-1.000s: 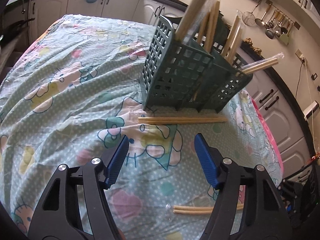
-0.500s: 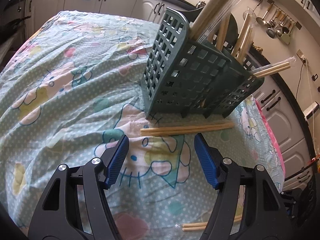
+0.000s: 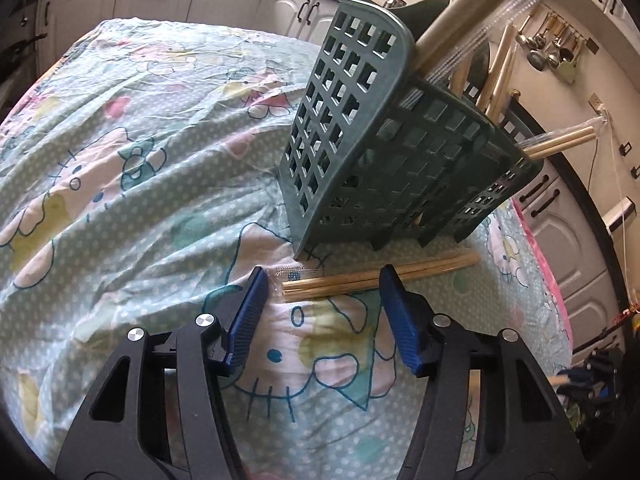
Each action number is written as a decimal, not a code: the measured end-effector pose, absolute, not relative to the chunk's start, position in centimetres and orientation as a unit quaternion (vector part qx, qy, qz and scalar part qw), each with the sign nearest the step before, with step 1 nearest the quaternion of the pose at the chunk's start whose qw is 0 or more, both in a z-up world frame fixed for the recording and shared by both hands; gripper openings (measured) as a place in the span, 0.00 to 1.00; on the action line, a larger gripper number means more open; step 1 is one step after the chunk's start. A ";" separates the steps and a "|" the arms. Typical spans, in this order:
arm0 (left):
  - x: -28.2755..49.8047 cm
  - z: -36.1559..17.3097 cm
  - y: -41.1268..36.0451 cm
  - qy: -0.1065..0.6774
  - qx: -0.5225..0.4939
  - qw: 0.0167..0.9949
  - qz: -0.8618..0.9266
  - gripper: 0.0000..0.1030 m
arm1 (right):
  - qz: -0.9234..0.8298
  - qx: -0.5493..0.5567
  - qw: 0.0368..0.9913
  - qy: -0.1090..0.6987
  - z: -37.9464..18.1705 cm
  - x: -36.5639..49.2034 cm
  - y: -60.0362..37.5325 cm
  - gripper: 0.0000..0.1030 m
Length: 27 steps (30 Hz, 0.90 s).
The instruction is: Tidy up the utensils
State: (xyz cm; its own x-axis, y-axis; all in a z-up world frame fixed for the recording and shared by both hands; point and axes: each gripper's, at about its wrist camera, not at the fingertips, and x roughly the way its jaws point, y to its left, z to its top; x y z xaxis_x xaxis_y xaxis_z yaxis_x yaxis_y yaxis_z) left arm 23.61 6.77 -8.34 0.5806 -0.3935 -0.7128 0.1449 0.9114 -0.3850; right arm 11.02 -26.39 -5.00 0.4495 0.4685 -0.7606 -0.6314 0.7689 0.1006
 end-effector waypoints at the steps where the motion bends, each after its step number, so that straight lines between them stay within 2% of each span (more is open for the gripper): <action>1: 23.6 -8.4 6.8 0.431 -0.142 0.877 -0.158 0.49 | 0.323 -0.101 0.847 0.410 -4.9 11.1 -26.4 0.14; 8: 23.7 -8.5 7.5 0.431 -0.146 0.873 -0.174 0.47 | 0.321 -0.101 0.852 0.401 -3.8 11.6 -26.5 0.14; 12: 23.9 -8.8 8.3 0.436 -0.152 0.873 -0.158 0.20 | 0.319 -0.104 0.854 0.397 -3.3 11.6 -26.3 0.13; 18: 23.8 -8.7 9.5 0.433 -0.171 0.871 -0.158 0.03 | 0.315 -0.105 0.858 0.391 -2.6 11.9 -26.0 0.13; 27: 21.8 -6.0 8.5 0.404 -0.167 0.875 -0.210 0.01 | 0.310 -0.103 0.867 0.376 -1.2 12.0 -25.9 0.13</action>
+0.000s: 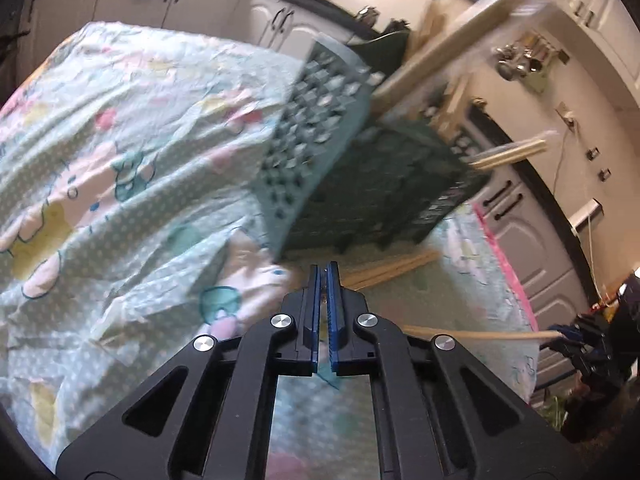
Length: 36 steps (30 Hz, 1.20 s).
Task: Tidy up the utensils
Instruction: 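Lift the chopstick upright with the right gripper above the caddy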
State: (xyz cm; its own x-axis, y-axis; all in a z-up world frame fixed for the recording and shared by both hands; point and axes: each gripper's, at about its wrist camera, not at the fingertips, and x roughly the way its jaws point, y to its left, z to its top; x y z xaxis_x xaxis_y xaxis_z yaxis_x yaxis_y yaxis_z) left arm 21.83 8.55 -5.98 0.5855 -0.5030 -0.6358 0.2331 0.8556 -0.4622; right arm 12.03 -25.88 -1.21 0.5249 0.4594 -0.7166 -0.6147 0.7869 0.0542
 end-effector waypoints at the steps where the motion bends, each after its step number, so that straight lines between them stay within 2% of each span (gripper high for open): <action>1: 21.3 -5.2 8.4 0.395 -0.164 0.877 -0.217 0.01 | 0.309 -0.102 0.868 0.374 -1.0 12.0 -25.9 0.13; 16: 18.3 4.1 3.9 0.334 -0.111 0.901 -0.254 0.00 | 0.314 -0.111 0.891 0.308 4.9 12.1 -25.0 0.06; 36: 15.8 14.6 1.6 0.242 -0.072 0.922 -0.292 0.00 | 0.334 -0.079 0.910 0.231 12.9 12.9 -23.4 0.05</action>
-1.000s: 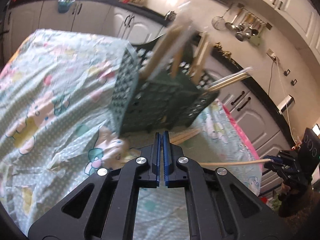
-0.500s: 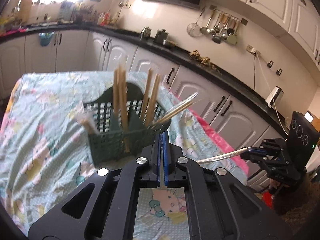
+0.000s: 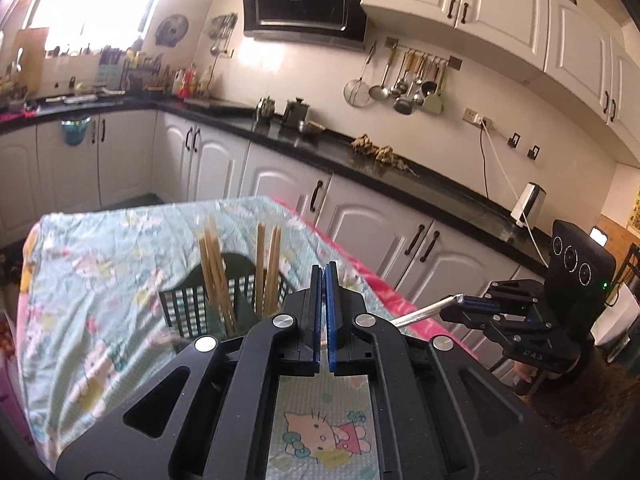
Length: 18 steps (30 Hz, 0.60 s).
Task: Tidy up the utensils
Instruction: 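Lift the chopstick upright with the right gripper above the caddy, then lower the chopstick into the caddy and open the right gripper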
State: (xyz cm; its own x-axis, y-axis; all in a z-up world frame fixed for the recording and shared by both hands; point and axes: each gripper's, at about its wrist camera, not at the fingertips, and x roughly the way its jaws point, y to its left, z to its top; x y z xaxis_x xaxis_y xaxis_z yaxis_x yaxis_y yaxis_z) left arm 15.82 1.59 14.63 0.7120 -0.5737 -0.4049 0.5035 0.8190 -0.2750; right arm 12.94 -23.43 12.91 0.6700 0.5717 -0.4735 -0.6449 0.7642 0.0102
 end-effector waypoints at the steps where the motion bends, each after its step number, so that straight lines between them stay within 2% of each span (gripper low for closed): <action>1: 15.7 15.4 1.7 0.235 -0.072 0.924 -0.293 0.00 | 0.335 -0.077 0.912 0.222 13.8 12.9 -23.4 0.05; 11: 15.4 20.6 4.3 0.199 -0.063 0.944 -0.256 0.00 | 0.329 -0.073 0.927 0.165 19.4 14.1 -23.0 0.05; 18: 15.7 23.1 7.2 0.187 -0.063 0.955 -0.222 0.00 | 0.317 -0.058 0.932 0.163 21.0 16.6 -22.8 0.05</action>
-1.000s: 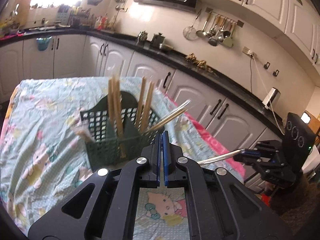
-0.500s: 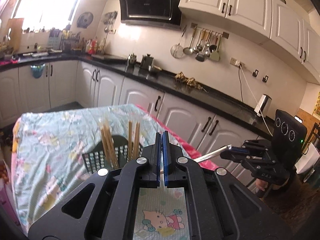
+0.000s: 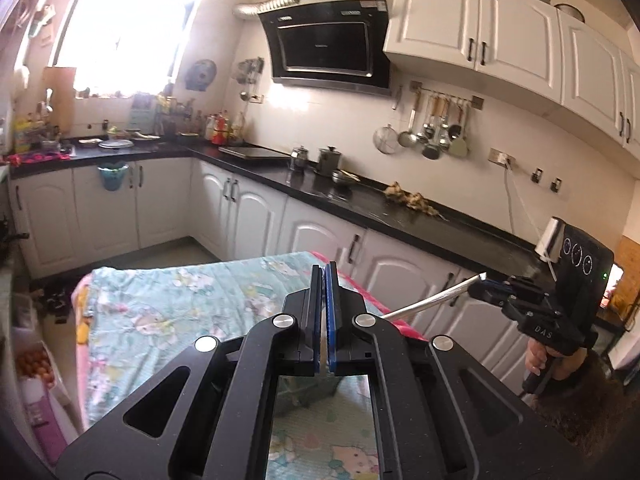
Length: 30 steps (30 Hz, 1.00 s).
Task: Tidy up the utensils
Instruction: 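Lower the chopstick into the caddy and open the right gripper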
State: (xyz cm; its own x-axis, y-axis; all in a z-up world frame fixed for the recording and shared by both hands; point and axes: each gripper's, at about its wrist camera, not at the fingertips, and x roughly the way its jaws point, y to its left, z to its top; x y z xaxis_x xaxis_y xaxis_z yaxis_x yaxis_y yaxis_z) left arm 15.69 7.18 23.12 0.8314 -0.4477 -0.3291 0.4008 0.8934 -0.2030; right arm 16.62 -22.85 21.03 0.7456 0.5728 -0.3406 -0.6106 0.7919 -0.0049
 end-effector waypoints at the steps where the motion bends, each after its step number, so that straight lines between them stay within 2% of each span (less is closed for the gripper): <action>1: 15.8 23.3 7.5 0.188 -0.062 0.956 -0.216 0.00 | 0.317 -0.055 0.933 0.163 21.1 17.0 -22.9 0.05; 8: 16.6 22.8 9.1 0.208 -0.055 0.956 -0.198 0.00 | 0.310 -0.054 0.933 0.175 21.1 18.8 -22.4 0.05; 30: 20.4 14.9 7.1 0.313 -0.025 0.933 -0.179 0.00 | 0.310 -0.065 0.908 0.274 15.5 23.3 -20.0 0.06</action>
State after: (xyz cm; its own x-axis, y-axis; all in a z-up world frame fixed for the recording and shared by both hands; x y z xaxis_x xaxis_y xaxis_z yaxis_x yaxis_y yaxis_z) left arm 20.38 7.12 14.90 0.7404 -0.3494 -0.5742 0.3185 0.9346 -0.1582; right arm 23.30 -19.99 15.49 0.6584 0.5270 -0.5374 -0.5983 0.7996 0.0511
